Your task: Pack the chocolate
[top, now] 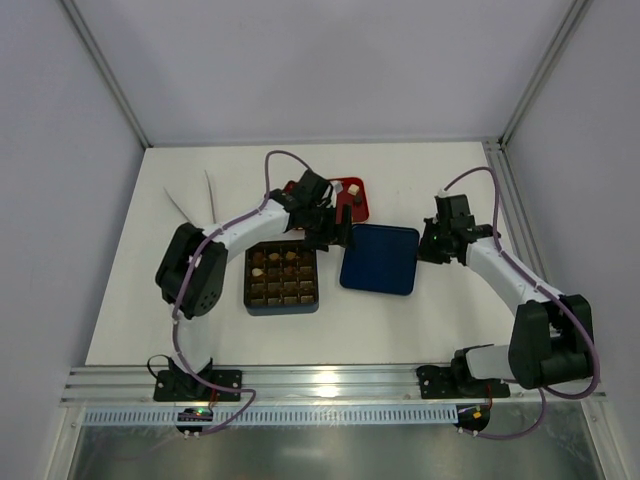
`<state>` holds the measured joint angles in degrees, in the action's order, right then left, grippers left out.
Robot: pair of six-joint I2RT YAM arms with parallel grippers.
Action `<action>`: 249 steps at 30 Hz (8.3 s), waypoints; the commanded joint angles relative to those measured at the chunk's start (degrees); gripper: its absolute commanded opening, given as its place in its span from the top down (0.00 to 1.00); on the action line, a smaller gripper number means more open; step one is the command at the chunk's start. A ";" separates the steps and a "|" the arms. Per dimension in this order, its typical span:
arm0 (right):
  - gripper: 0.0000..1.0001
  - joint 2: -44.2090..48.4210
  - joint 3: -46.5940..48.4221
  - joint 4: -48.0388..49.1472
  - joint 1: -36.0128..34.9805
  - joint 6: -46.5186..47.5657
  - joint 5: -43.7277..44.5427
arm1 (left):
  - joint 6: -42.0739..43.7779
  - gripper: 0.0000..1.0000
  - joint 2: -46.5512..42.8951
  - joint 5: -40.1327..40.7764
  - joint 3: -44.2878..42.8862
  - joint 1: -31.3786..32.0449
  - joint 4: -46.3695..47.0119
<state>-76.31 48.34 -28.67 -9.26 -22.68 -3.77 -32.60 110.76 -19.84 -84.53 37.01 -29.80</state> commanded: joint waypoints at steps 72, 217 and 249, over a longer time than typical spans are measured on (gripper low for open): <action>0.24 3.64 10.20 -0.78 -74.24 25.83 64.67 | -25.58 1.00 -21.02 -26.66 13.95 -10.91 1.59; 0.55 -31.01 -7.99 87.30 -22.83 -50.54 -34.90 | -0.45 0.30 -32.36 4.19 34.44 -26.56 -4.56; 0.38 -16.15 -5.63 48.02 -19.84 -28.40 -26.04 | 0.52 0.31 -29.64 6.56 29.95 -22.78 -6.40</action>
<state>-95.13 40.03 25.78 -29.26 -56.84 -33.47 -32.86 80.53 -14.39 -51.81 13.67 -36.03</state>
